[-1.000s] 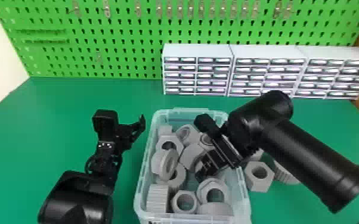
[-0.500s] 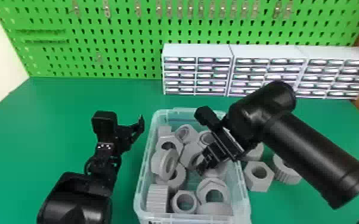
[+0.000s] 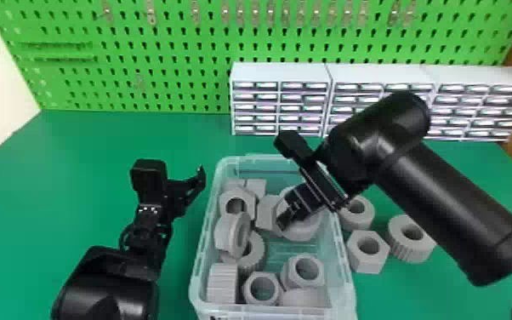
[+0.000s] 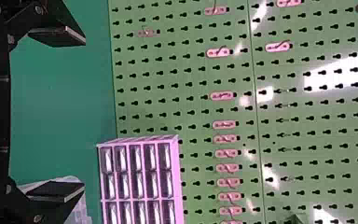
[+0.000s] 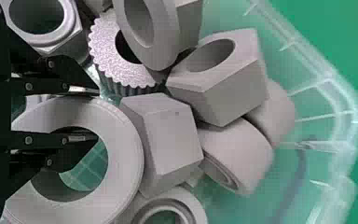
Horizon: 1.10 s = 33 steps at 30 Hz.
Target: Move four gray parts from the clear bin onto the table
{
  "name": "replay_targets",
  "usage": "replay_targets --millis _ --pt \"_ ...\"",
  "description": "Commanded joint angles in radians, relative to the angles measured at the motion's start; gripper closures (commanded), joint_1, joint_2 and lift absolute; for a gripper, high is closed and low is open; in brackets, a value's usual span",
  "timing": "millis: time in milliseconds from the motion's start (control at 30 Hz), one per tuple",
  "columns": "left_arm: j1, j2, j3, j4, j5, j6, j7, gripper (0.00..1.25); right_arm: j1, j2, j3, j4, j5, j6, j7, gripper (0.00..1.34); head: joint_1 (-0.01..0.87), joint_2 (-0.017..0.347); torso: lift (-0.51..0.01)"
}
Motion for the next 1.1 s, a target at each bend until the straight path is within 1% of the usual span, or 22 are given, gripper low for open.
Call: replay_targets --millis 0,733,1067 --pt "0.002 0.003 0.0 0.0 0.002 0.0 0.0 0.18 -0.004 0.0 -0.018 -0.04 0.015 0.016 0.0 1.04 0.693 0.072 -0.052" --pt "0.006 0.006 -0.001 0.0 0.002 0.0 0.0 0.18 -0.017 -0.003 -0.09 -0.124 0.048 0.052 0.0 1.04 0.693 0.072 -0.052" --pt "0.008 0.009 -0.001 0.0 0.002 0.0 0.0 0.18 -0.014 -0.009 -0.122 -0.141 0.066 0.065 0.0 1.04 0.693 0.072 -0.052"
